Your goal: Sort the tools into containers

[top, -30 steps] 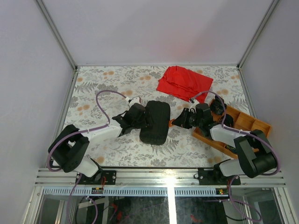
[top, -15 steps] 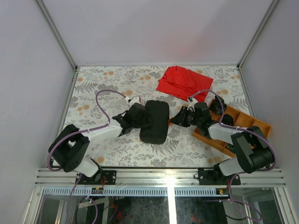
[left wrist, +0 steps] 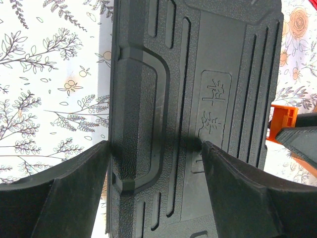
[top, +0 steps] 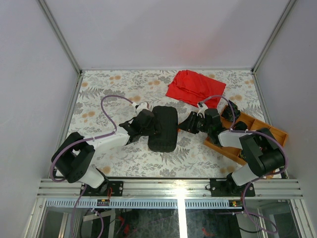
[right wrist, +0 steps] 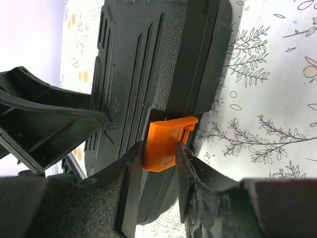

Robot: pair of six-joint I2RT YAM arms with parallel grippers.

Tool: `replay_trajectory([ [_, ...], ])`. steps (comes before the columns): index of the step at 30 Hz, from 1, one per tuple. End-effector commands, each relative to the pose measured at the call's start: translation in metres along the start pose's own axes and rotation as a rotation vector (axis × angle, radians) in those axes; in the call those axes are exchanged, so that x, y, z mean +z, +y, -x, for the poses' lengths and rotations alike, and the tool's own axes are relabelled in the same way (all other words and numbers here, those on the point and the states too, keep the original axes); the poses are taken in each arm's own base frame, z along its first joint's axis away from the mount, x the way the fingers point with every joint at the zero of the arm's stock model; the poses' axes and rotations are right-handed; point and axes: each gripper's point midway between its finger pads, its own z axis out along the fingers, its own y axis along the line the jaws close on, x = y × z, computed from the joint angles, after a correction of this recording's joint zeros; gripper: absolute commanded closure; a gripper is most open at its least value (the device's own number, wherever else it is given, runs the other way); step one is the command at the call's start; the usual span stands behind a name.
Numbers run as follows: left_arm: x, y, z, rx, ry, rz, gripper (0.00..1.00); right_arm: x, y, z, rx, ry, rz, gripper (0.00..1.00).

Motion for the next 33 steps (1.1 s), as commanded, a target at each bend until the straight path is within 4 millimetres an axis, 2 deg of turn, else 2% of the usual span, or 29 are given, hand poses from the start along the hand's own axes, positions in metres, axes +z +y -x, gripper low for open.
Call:
replay_trajectory([
  [1,-0.0013,0.0635,-0.0773,0.125,0.259,0.203,0.28,0.0045,0.0571,0.0030,-0.072,0.019,0.210,0.62],
  [20,0.0000,0.0638,-0.0806,0.129,0.266,0.206,0.28,0.0066,0.0627,-0.0012,-0.073,0.035,0.239,0.52],
  [27,0.0009,0.0623,-0.0810,0.133,0.268,0.203,0.28,0.0058,0.0642,-0.0024,-0.077,0.038,0.243,0.44],
  [29,0.0008,0.0622,-0.0813,0.132,0.268,0.203,0.28,0.0054,0.0639,-0.0024,-0.077,0.037,0.242,0.45],
  [33,0.0009,0.0624,-0.0823,0.132,0.269,0.202,0.28,0.0045,0.0638,-0.0006,-0.084,0.031,0.232,0.55],
])
